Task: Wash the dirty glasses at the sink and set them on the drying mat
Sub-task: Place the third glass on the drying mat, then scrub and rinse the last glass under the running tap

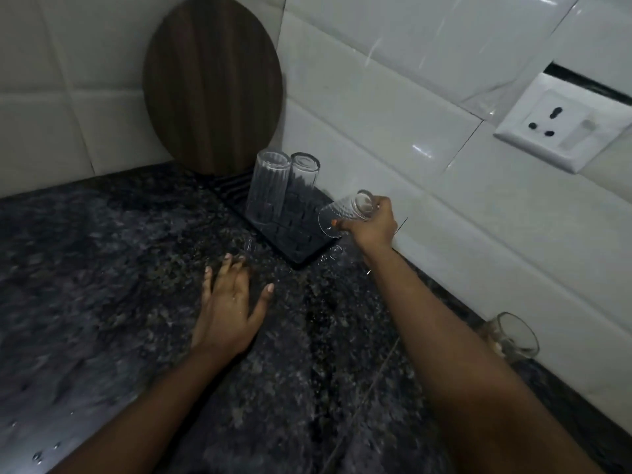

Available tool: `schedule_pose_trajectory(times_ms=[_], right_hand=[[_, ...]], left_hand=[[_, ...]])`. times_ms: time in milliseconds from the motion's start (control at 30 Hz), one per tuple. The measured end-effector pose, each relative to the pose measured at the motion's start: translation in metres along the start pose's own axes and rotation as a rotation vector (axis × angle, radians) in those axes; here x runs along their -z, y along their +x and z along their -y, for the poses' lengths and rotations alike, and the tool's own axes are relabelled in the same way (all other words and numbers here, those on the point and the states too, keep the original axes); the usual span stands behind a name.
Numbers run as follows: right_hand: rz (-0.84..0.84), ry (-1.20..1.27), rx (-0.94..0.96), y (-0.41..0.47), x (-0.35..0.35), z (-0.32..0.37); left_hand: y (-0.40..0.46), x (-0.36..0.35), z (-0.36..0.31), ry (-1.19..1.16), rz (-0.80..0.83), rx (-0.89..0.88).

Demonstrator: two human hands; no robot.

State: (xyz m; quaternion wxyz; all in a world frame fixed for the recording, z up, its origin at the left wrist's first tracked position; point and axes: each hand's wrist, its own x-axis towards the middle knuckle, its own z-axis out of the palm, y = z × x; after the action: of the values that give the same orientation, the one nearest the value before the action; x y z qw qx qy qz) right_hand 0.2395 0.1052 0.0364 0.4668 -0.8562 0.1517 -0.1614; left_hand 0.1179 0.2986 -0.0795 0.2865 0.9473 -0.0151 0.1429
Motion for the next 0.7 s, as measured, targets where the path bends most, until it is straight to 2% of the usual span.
schedule_pose_trajectory(times_ms=[533,700], right_hand=[[0.198,-0.303,0.042,0.034,-0.029,0.012],[0.192,-0.184,-0.003,0.01,-0.008,0.002]], left_hand=[[0.001,-0.002,0.0,-0.023,0.002,0.003],[0.001,0.001,-0.001,-0.041,0.001,-0.014]])
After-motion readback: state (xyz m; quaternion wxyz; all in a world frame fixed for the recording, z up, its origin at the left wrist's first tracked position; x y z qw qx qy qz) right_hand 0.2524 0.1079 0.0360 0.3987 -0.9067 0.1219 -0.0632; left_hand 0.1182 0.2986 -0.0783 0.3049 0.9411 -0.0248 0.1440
